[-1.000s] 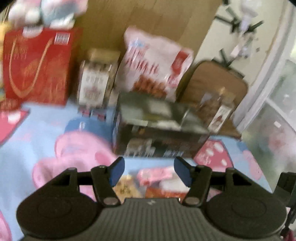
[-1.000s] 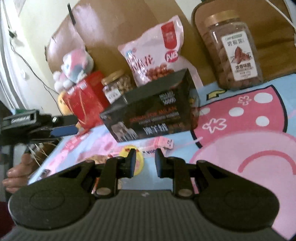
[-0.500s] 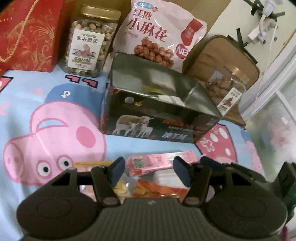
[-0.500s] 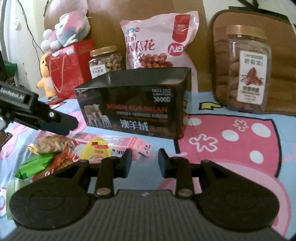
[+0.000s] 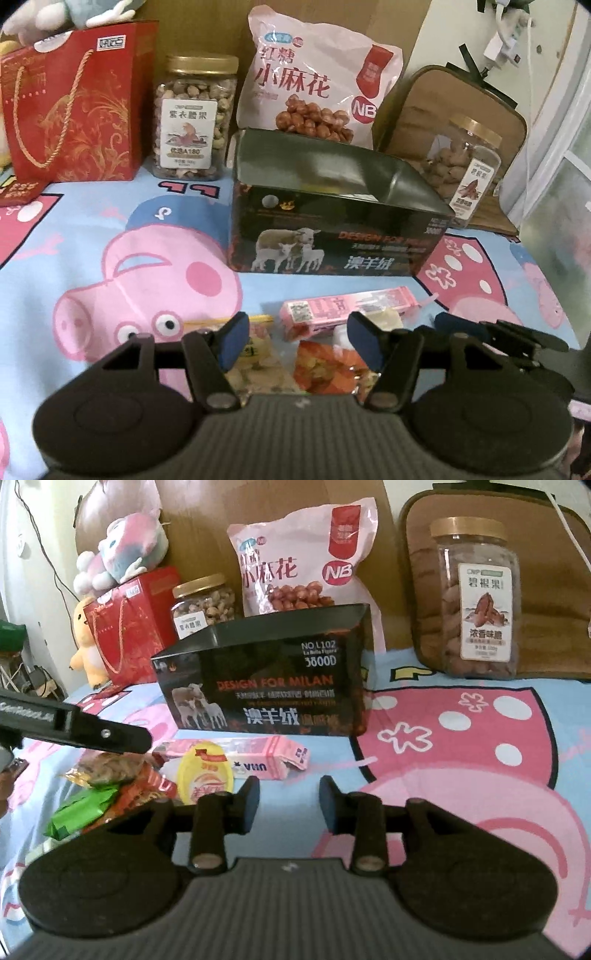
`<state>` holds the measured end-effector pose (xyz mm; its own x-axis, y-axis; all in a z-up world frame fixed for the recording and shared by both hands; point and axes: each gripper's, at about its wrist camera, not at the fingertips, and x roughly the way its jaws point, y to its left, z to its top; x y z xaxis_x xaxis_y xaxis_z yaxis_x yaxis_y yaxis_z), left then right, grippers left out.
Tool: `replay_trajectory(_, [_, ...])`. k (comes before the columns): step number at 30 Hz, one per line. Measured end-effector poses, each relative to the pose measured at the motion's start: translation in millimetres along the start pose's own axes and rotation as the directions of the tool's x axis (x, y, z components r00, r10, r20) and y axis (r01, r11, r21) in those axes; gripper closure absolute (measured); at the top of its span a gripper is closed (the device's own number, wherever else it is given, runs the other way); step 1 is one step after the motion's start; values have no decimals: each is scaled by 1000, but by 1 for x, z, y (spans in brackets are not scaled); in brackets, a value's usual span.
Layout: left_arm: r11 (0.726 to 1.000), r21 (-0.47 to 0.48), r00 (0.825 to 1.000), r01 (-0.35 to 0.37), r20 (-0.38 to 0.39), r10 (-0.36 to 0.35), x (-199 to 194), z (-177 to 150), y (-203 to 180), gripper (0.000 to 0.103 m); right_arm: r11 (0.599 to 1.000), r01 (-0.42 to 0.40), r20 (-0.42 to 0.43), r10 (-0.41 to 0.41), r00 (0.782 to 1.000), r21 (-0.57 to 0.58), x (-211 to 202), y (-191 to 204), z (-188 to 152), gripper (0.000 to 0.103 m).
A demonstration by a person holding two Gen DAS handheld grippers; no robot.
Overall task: Organize snacks
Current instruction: 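Move the left gripper back to the pile and grasp the pink carton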
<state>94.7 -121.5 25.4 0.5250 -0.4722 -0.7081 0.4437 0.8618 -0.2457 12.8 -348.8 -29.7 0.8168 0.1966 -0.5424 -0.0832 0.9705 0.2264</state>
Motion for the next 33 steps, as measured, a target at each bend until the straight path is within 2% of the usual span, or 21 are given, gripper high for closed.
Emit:
replay_trajectory(7, [1000, -3, 1000, -29, -8, 29, 7, 1, 6, 40, 994, 11, -21, -13, 1000, -108, 17, 14, 5, 38])
replay_trajectory(10, [999, -42, 999, -22, -25, 21, 12, 4, 14, 38, 986, 39, -18, -42, 999, -162, 24, 23, 7, 38])
replay_trajectory(16, [990, -129, 997, 54, -56, -61, 17, 9, 29, 36, 983, 31, 7, -30, 1000, -184, 21, 29, 5, 45])
replay_trajectory(19, [988, -129, 993, 90, -58, -98, 16, 11, 25, 35, 984, -4, 18, 7, 1000, -179, 13, 34, -1, 50])
replay_trajectory(22, [990, -103, 992, 101, -61, -107, 17, 15, 17, 34, 981, -41, 39, 49, 998, -189, 4, 35, -5, 50])
replay_trajectory(27, [987, -109, 990, 121, -64, -128, 22, 24, 13, 34, 969, 44, 74, -26, 997, -244, 3, 30, 0, 51])
replay_trajectory(30, [982, -114, 984, 147, -83, -157, 29, 28, 8, 36, 971, 60, 73, -44, 996, -232, 6, 19, 7, 50])
replay_trajectory(33, [986, -114, 986, 121, -104, -133, 37, 26, 3, 36, 965, 63, 48, -53, 997, -256, 21, 16, 13, 50])
